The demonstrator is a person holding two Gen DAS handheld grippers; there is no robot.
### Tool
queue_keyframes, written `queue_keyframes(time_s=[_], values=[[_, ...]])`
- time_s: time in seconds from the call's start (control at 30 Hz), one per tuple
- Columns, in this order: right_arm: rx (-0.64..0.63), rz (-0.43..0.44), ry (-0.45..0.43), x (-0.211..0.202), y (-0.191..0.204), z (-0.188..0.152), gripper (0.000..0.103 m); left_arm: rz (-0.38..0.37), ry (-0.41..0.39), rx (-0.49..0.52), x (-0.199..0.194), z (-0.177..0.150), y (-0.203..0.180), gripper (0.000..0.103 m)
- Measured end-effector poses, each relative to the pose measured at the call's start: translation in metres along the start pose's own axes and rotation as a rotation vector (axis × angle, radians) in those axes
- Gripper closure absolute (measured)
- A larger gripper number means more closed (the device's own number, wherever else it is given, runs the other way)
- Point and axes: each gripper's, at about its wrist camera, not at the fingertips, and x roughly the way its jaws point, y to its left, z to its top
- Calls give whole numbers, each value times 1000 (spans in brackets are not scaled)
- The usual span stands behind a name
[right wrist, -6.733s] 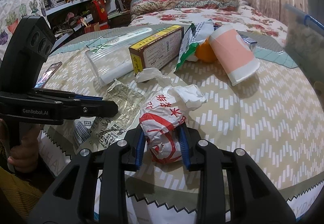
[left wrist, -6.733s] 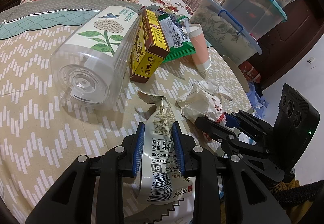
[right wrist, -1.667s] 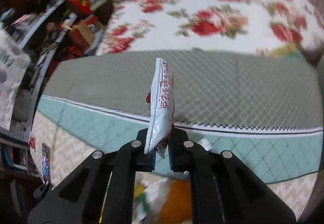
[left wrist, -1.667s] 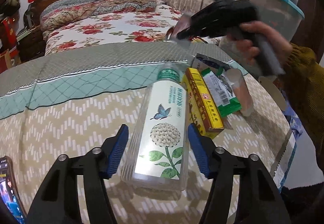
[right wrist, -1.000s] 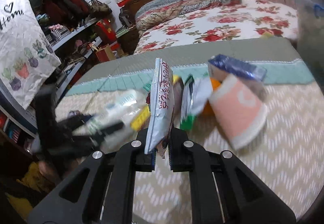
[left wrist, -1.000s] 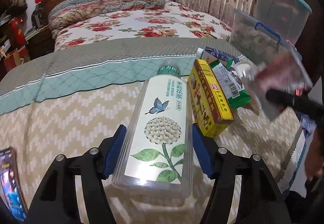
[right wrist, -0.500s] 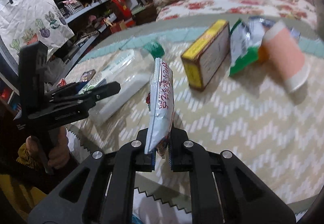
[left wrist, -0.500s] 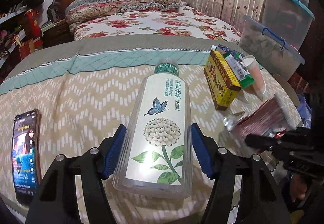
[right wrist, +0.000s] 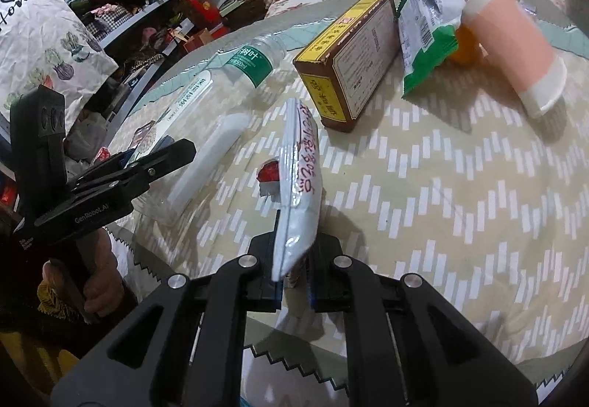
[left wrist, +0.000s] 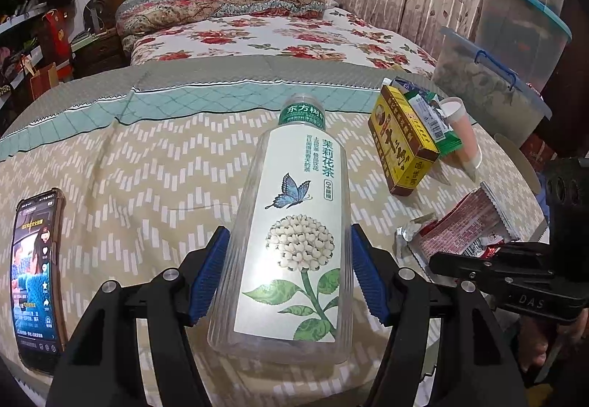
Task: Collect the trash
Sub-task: 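Lift the clear bottle with the left tool while the right tool holds the snack packet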
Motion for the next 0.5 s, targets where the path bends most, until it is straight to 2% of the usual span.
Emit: queue_keyframes(time_s=[0.5], values=[[0, -1, 1, 1, 1, 1, 92, -7, 14, -10, 5, 0, 2, 40]])
